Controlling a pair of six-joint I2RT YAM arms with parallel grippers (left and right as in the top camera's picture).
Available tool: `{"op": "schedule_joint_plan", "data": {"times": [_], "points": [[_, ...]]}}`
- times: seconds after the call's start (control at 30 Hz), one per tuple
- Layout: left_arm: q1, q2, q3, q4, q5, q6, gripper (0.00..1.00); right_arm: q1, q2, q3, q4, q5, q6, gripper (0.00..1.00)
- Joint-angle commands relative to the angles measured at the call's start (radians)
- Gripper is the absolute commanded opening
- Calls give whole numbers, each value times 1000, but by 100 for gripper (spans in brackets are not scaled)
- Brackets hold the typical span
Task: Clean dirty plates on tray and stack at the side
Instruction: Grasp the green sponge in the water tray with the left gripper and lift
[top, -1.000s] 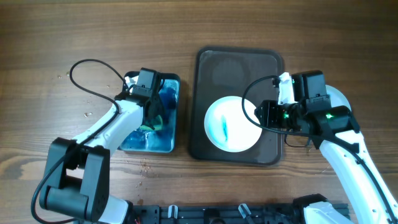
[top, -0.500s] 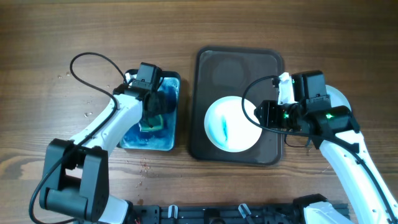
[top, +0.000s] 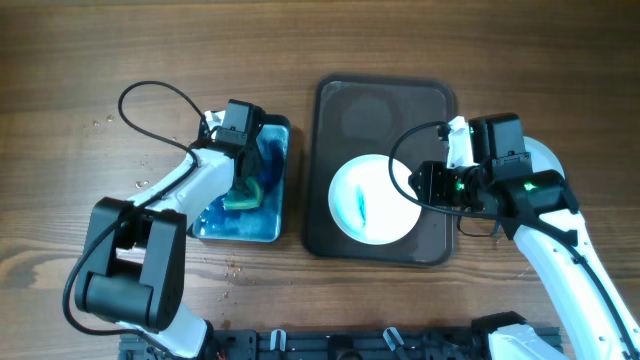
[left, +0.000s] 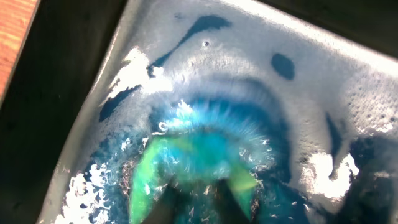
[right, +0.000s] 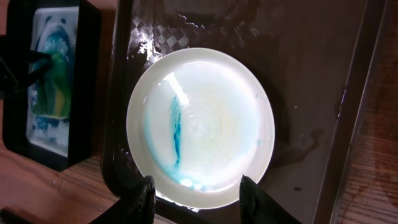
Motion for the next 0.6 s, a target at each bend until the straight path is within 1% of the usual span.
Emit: {"op": "schedule_joint_plan", "data": {"times": [0.0, 0.07, 0.1, 0.13, 0.23, 0.27, 0.4, 0.47, 0.5, 0.57], "points": [[4, 17, -8, -31, 20, -3, 4, 2, 1, 5, 2, -23, 8, 44], [5, -15, 20, -68, 20, 3, 4, 2, 1, 5, 2, -23, 8, 44], [5, -32, 33, -84, 20, 12, 7, 2, 1, 5, 2, -23, 8, 44], [5, -45, 43, -98, 20, 16, 29, 2, 1, 5, 2, -23, 8, 44], [4, -98, 87, -169, 21, 15, 85, 2, 1, 5, 2, -23, 8, 44], [4, -117, 96, -197, 23, 15, 88, 2, 1, 5, 2, -23, 8, 44], [5, -160, 99, -306, 93, 15, 89, 2, 1, 5, 2, -23, 8, 44], [5, -153, 98, -351, 151, 14, 77, 2, 1, 5, 2, -23, 8, 44], [4, -147, 92, -361, 173, 14, 69, 2, 1, 5, 2, -23, 8, 44], [3, -134, 66, -355, 192, 5, 56, 2, 1, 5, 2, -23, 8, 44]]}}
